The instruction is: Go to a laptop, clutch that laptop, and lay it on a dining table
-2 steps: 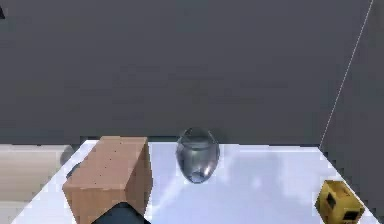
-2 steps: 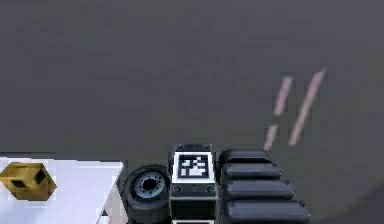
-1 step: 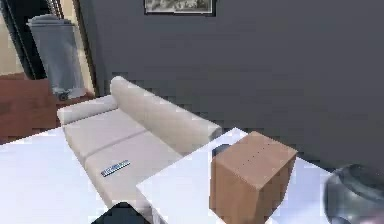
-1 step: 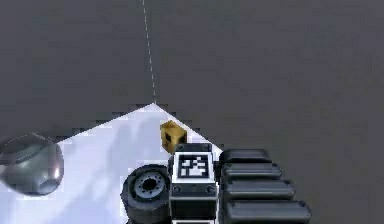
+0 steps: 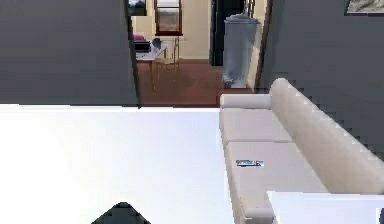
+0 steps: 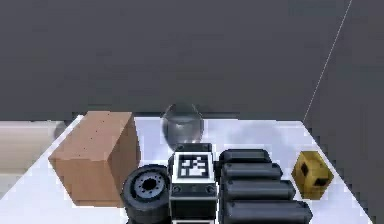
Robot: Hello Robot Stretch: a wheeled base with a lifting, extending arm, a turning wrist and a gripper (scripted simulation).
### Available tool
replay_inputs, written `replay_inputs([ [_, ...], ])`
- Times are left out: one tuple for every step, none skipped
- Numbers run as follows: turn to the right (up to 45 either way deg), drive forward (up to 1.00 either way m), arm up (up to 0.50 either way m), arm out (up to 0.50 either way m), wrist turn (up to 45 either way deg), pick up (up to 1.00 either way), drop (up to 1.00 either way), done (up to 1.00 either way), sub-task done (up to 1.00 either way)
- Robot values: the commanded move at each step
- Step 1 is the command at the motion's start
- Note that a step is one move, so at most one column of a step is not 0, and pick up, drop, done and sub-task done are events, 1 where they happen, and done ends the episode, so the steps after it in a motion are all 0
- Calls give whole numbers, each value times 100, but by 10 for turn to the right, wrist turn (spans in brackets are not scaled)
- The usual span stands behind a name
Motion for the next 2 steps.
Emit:
replay_inputs([
  [-450,0,0,0,0,0,0,0,0],
  [-210,0,0,0,0,0,0,0,0],
])
